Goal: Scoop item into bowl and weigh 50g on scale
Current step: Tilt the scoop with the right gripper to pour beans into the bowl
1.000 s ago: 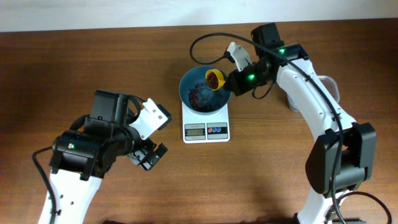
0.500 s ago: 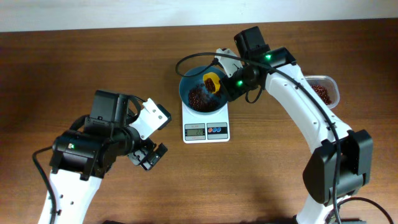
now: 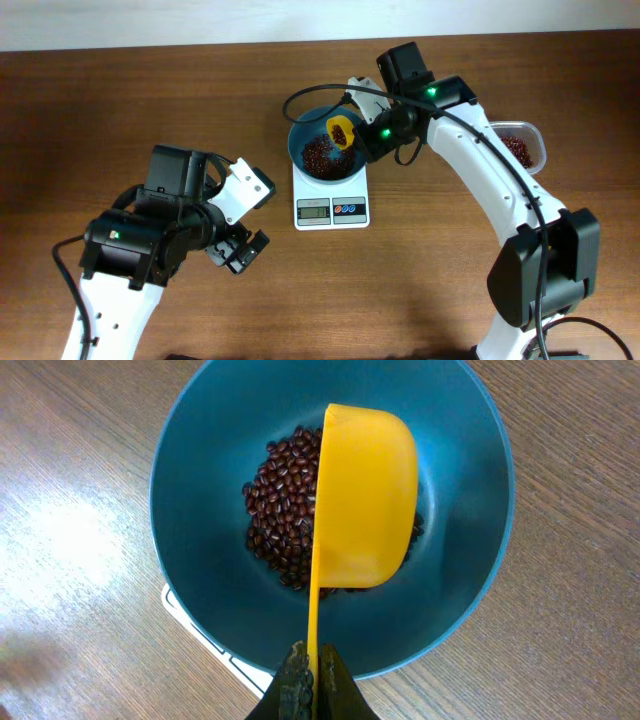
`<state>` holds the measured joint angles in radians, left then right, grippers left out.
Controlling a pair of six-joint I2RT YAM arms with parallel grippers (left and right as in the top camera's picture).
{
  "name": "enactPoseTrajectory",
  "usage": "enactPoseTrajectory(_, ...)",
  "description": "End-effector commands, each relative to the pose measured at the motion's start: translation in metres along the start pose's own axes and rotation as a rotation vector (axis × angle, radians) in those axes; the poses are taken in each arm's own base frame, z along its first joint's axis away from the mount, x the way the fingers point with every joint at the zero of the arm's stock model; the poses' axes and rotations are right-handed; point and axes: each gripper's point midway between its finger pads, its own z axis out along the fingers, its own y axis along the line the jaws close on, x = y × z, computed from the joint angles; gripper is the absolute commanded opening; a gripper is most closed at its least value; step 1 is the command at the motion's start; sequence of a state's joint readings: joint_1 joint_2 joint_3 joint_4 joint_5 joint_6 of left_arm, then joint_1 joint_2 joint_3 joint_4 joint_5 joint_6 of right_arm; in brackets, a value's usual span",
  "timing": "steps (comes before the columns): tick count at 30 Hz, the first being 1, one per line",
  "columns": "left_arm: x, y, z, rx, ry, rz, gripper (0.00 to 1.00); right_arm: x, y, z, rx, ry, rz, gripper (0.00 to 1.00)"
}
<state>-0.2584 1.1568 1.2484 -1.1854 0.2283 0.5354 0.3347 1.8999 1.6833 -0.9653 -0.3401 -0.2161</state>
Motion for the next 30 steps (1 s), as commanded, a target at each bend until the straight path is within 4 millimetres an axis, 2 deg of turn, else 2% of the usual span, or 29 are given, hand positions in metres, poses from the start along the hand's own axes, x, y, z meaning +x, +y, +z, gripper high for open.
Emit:
enactPoseTrajectory(1,-0.004,0.004,-0.003,-0.009,-0.011,0.017,0.99,-0.015,0.01,-0.02,-0.007,-0.061,-0.029,0.04)
enactPoseTrajectory(13,-0.004,0.004,-0.003,-0.01,-0.01,0.017,0.99,-0.015,0.01,-0.02,-0.006,-0.062,-0.03,0.04)
enactPoseTrajectory(21,-0.004,0.004,-0.003,-0.009,-0.011,0.017,0.99,-0.013,0.0,-0.02,0.048,-0.051,-0.028,0.04)
enactPoseTrajectory(25,-0.004,0.004,-0.003,-0.01,-0.01,0.017,0.99,-0.021,0.003,-0.021,0.054,-0.074,-0.045,0.04)
enactPoseTrajectory(28,-0.004,0.004,-0.003,-0.01,-0.01,0.017,0.99,-0.024,-0.004,-0.02,0.117,-0.074,-0.057,0.04)
enactPoseTrajectory(30,-0.004,0.004,-0.003,-0.009,-0.011,0.017,0.99,-0.027,0.001,-0.021,0.122,-0.078,-0.071,0.04)
